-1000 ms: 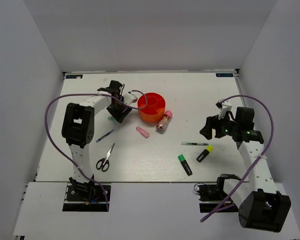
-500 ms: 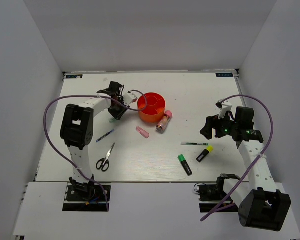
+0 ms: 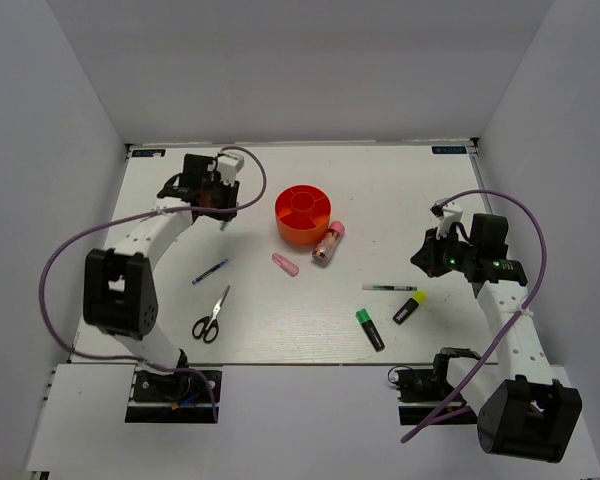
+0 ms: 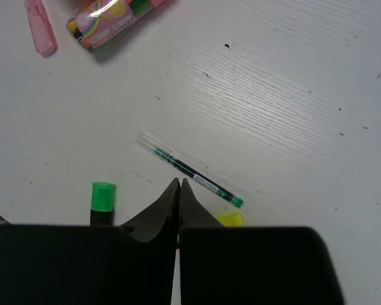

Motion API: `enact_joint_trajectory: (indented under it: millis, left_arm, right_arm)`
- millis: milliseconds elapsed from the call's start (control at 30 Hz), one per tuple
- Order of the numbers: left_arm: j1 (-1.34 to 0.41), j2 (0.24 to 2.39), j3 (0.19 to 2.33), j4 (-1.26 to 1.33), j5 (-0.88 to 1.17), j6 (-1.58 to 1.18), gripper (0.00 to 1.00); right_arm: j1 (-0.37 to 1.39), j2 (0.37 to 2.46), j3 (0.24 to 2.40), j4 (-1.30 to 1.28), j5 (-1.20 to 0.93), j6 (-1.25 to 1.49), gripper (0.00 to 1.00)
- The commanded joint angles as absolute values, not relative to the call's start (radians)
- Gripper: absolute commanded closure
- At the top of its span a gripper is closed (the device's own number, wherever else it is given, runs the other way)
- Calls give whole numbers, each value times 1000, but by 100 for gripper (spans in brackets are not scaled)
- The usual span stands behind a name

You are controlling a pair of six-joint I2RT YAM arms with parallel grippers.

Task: Sort the stationery into containers
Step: Pick up the stationery from the center of the board, then place the stationery in the storage box.

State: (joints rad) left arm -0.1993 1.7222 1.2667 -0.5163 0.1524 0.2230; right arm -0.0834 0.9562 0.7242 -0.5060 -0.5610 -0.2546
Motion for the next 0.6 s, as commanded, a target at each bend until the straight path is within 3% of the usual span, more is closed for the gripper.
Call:
enact_joint_trajectory:
  millis: [0, 200, 300, 567]
  left_arm:
    - [-218, 1534, 1197, -332, 284, 11, 100]
    - [-254, 1368, 881, 131, 277, -383, 100]
    - [-306, 1409, 858, 267, 211, -591, 100]
    - [-419, 1551, 1015, 336, 140, -511, 100]
  right_arm:
    - [-84, 945, 752, -499, -591, -267, 100]
    - [-86, 942, 752, -497, -598, -265, 100]
    - [-84, 943, 750, -491, -601, -261, 100]
    - [-86, 946, 744, -489, -604, -264, 100]
